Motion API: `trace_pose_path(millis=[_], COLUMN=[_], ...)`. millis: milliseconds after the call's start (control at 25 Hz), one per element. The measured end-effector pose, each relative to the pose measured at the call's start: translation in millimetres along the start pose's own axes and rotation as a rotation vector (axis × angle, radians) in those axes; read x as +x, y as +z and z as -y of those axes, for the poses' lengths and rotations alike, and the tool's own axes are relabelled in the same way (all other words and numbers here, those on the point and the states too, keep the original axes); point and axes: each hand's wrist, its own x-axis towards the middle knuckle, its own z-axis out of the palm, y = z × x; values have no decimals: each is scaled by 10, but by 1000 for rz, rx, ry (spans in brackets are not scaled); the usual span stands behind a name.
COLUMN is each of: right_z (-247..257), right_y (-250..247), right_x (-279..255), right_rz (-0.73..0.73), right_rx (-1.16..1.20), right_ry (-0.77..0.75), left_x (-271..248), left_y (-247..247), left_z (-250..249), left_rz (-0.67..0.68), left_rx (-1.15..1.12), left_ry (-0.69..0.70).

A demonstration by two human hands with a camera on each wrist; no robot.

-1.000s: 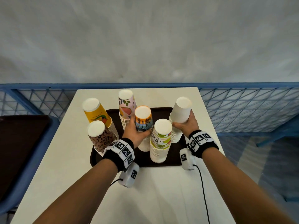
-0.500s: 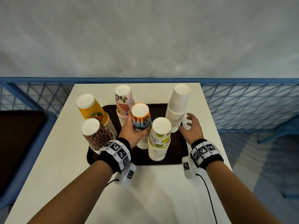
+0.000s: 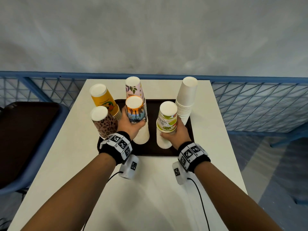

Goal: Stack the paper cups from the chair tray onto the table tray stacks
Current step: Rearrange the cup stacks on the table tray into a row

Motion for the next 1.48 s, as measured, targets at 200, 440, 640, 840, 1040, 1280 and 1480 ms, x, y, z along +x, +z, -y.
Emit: trace_pose_path(millis=[200, 440, 640, 840, 1040, 1280, 1480], right_z=[-72, -208, -328, -352, -254, -132, -80], right_y=[-86, -151, -273, -552, -863, -995, -901], right_x=[155, 149, 109, 110, 239, 555, 809], right_rz=[-1, 35, 57, -60, -182, -246, -221], right_rx=[-87, -184, -299, -370, -341, -292, -247], right_ry=[-39, -55, 26, 36, 13, -24, -9], left_x=[-47, -212, -622, -689, -441, -149, 144], left_y=[-1, 25, 194, 546, 754, 999, 1048], left_z=[-28, 8, 48, -83, -216, -263, -189], left_rz=[20, 75, -22, 178, 202, 158, 125], left_rx=[4, 202, 158, 136, 67, 17, -69], left_ry=[4, -214, -206, -215, -134, -78, -71])
